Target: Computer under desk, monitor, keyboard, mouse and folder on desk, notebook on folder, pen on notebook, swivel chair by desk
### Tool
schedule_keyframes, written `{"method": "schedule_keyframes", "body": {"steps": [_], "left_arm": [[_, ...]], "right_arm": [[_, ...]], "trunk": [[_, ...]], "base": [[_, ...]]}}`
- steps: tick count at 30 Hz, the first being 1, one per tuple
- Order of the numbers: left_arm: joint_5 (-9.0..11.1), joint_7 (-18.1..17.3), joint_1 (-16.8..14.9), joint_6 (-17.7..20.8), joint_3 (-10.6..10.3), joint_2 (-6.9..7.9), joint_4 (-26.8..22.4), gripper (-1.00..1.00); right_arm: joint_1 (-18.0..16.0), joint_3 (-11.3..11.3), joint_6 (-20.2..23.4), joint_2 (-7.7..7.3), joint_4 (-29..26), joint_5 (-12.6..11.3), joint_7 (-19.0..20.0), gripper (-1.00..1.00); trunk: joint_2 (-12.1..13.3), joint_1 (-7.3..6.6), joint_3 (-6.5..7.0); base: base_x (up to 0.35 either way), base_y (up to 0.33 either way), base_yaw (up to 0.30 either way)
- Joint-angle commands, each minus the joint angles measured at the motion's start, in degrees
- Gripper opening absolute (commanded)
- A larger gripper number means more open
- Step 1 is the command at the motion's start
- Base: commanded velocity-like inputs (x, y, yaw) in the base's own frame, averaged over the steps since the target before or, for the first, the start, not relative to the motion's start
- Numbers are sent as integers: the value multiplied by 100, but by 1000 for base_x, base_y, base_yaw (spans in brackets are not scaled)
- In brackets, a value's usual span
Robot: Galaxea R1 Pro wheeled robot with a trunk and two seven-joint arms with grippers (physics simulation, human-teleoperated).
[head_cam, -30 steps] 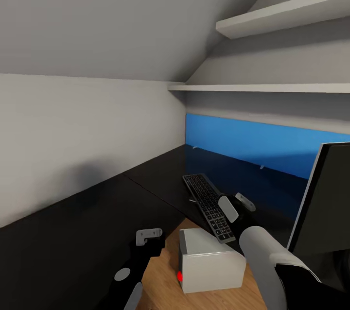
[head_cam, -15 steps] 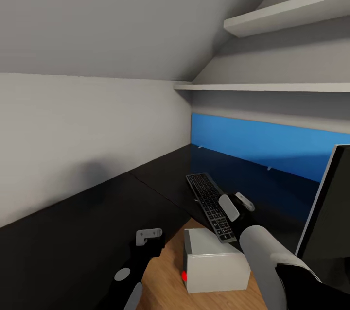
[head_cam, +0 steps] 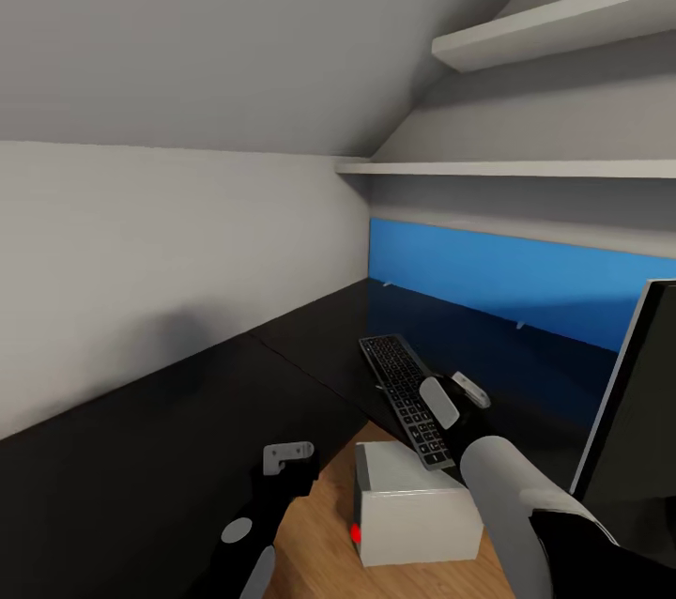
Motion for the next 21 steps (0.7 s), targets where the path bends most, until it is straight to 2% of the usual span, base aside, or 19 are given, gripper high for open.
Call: {"method": "schedule_keyframes", "body": {"steps": [1,7,8,9,12,16,21], "left_arm": [[52,43,-5,20,-14,3,-3,100],[45,43,-5,20,-16,2,41,100],[43,43,-5,20,-16,2,44,100],[37,43,-5,20,-17,2,47,100],[36,43,-5,20,-17,2,47,100],[35,43,-5,20,-17,2,48,100],[38,43,-5,20,-17,2,49,100]], "right_arm": [[2,-46,38,4,0,-74,-26,100],[5,108,-12,6,-7,209,-16,100],[7,140,-78,10,-5,296,-14,100],[76,236,-376,16,-3,514,-10,100],[155,379,-577,21,-3,664,-14,100],[198,507,-689,31,-4,746,-30,100],[210,541,-717,40,-8,752,-42,100]], "trunk": [[-3,0,-8],[-3,0,-8],[-3,0,-8],[-3,0,-8],[-3,0,-8],[-3,0,-8],[-3,0,-8]], "base": [[0,0,0],[0,0,0],[0,0,0],[0,0,0],[0,0,0],[0,0,0],[0,0,0]]}}
